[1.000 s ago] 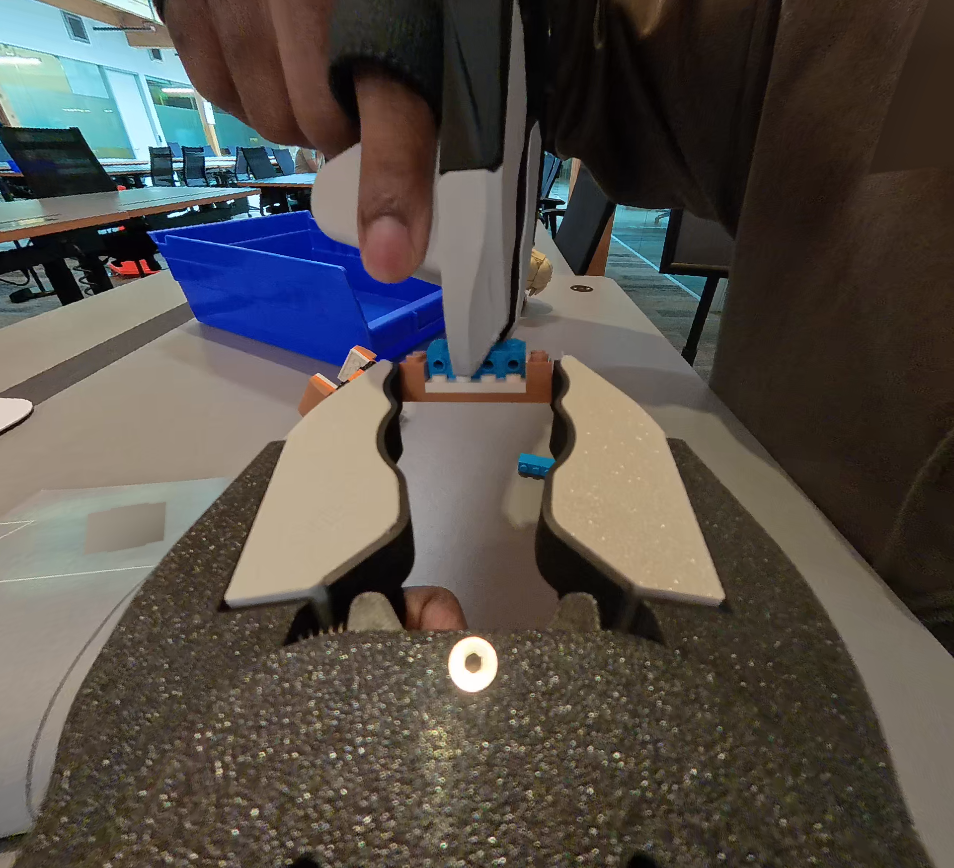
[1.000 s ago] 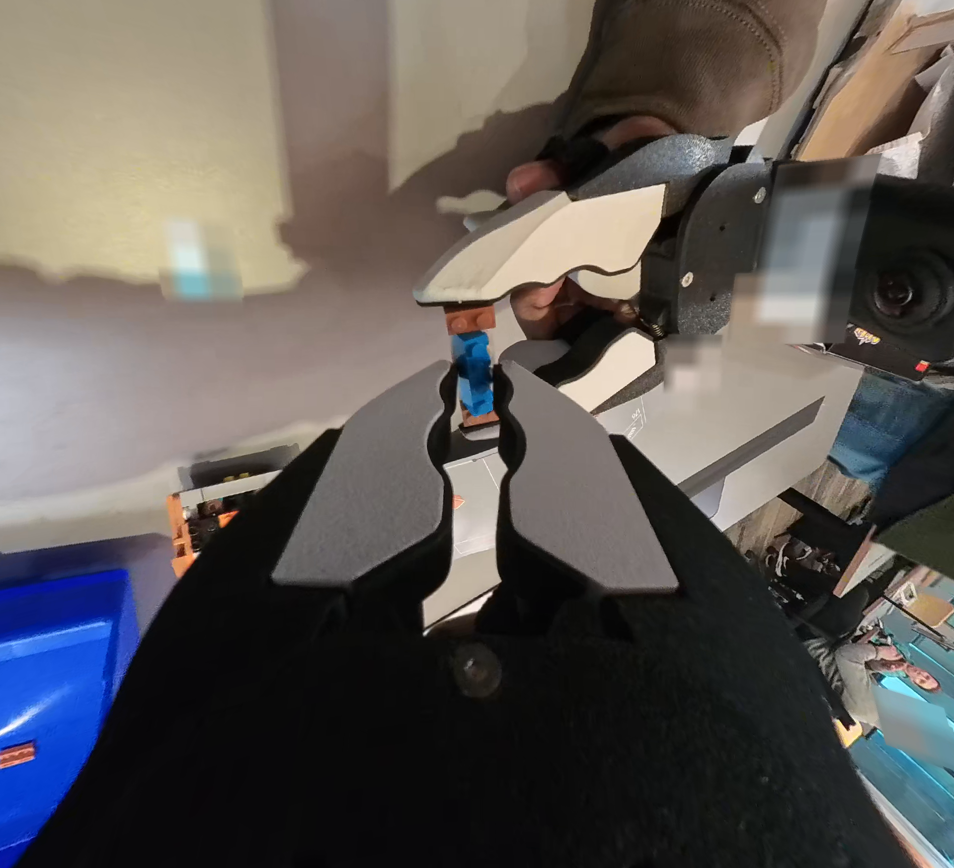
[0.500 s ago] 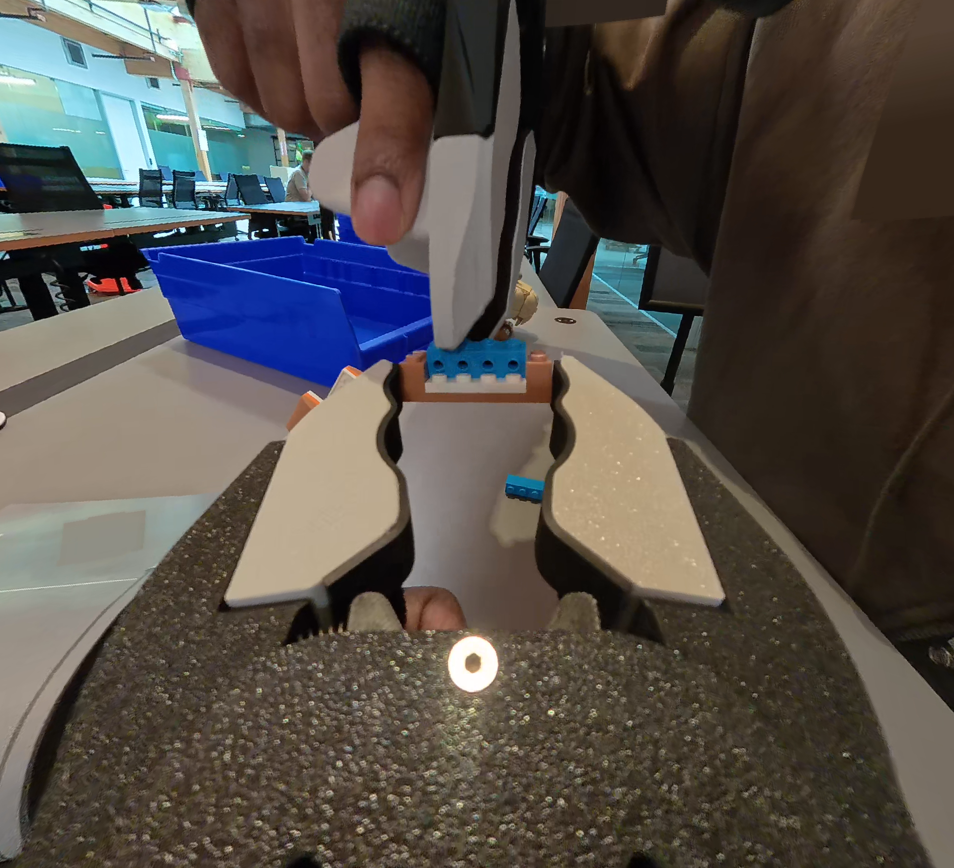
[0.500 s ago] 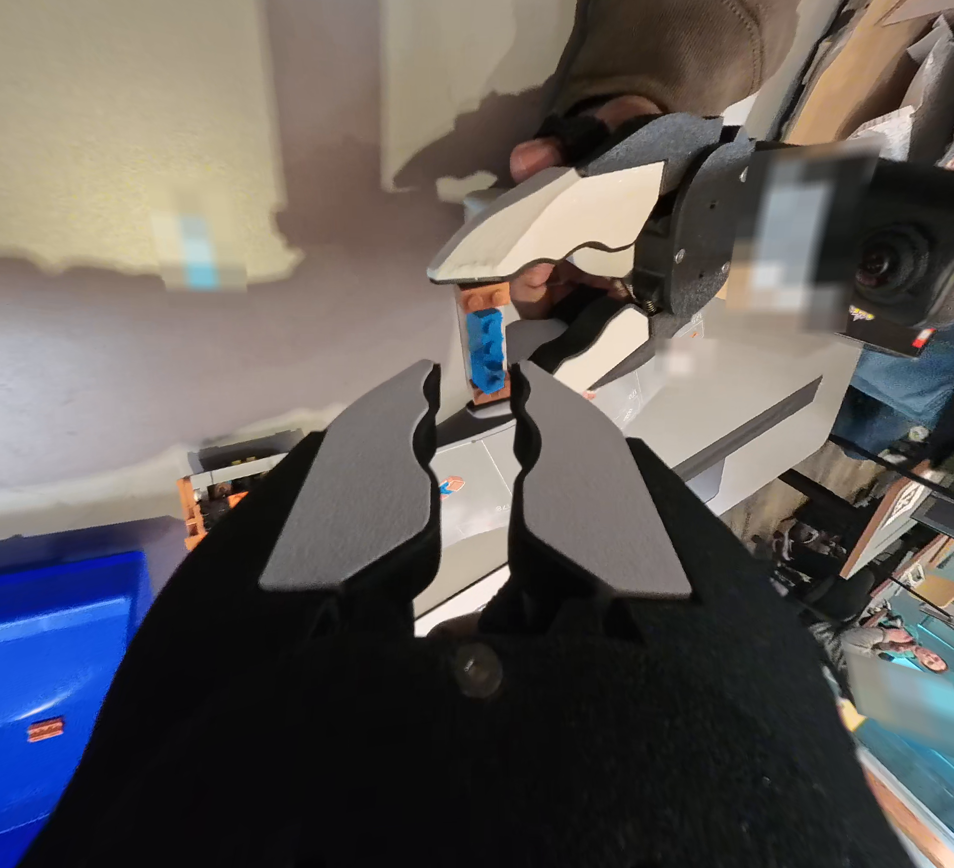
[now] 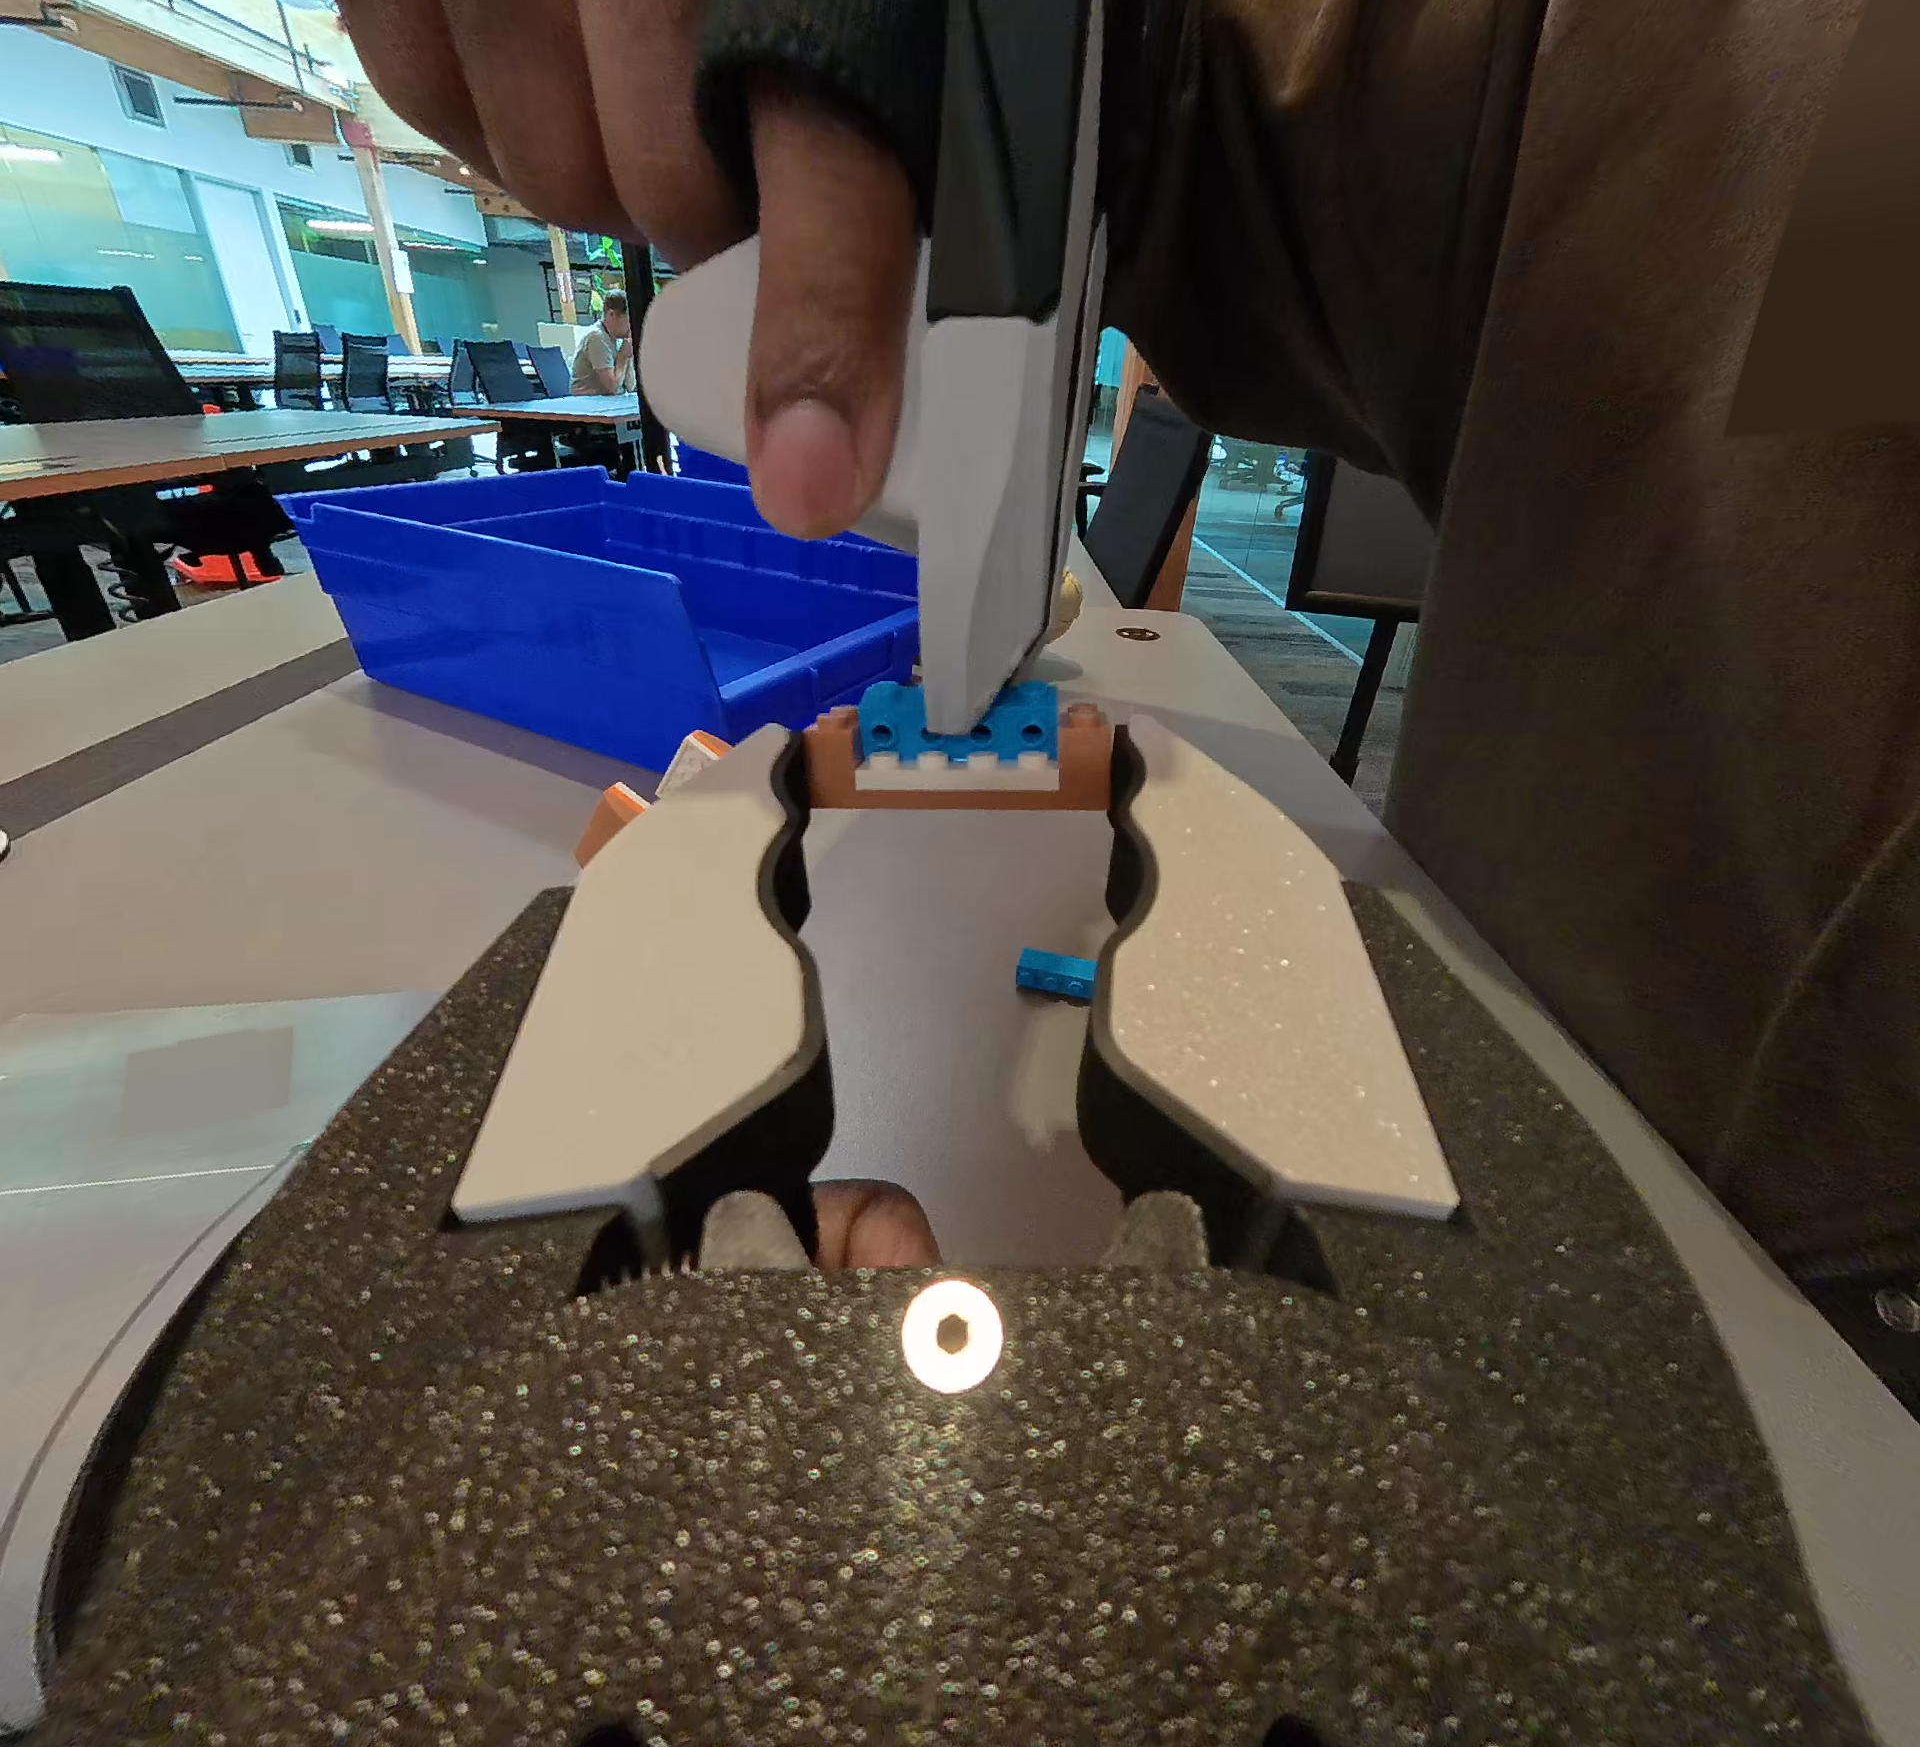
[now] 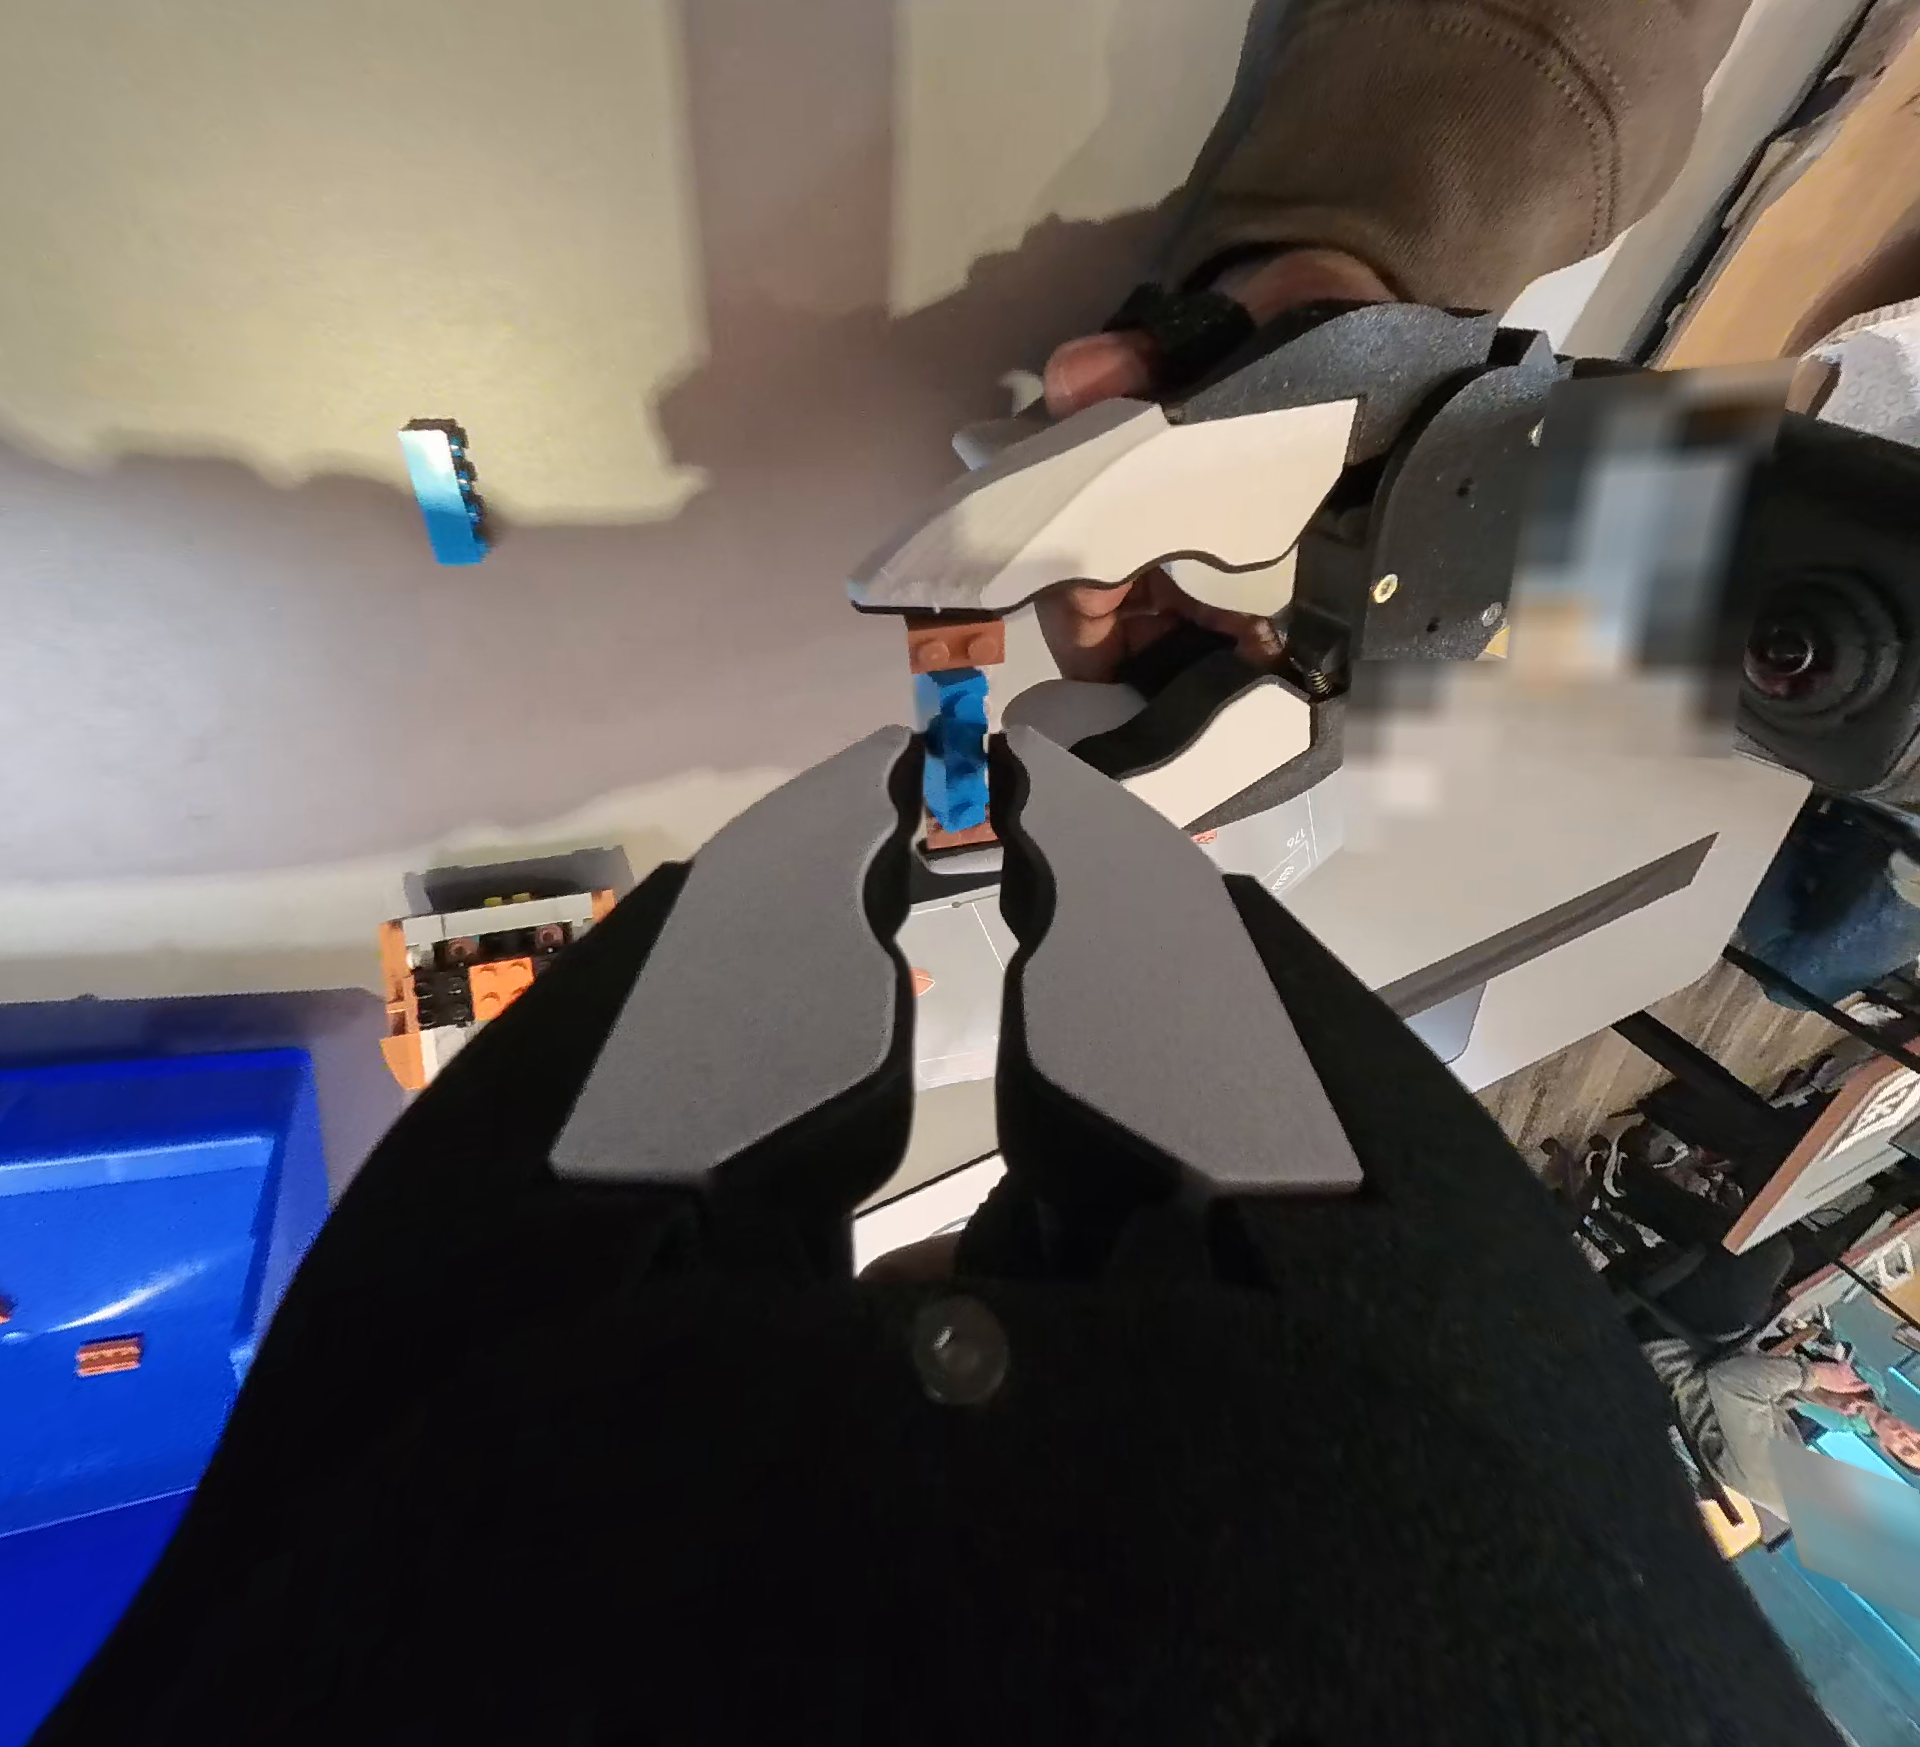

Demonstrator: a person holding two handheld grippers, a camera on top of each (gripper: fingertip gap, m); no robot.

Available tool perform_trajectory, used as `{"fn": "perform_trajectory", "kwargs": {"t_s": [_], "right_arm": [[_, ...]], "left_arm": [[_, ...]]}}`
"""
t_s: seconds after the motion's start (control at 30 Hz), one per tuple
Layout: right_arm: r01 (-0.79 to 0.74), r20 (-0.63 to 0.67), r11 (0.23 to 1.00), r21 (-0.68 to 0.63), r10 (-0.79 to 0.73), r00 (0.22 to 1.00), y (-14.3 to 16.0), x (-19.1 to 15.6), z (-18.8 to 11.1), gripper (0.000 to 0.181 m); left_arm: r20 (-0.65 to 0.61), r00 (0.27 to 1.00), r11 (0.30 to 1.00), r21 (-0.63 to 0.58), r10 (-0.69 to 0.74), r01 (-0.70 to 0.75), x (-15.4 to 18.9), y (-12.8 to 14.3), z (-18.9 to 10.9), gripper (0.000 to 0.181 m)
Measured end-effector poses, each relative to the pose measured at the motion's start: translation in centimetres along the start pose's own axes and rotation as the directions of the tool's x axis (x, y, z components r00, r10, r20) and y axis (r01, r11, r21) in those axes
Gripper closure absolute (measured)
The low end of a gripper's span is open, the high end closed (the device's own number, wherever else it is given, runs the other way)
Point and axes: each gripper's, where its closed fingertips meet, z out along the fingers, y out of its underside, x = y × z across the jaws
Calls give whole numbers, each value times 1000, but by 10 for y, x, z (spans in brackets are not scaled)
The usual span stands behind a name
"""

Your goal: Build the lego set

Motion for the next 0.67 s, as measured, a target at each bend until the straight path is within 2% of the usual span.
{"fn": "perform_trajectory", "kwargs": {"t_s": [0.67], "right_arm": [[35,-75,999,-5,-36,997,-1,1,-3,171]], "left_arm": [[-8,1000,1000,13,-4,4,1,-2,0,125]]}}
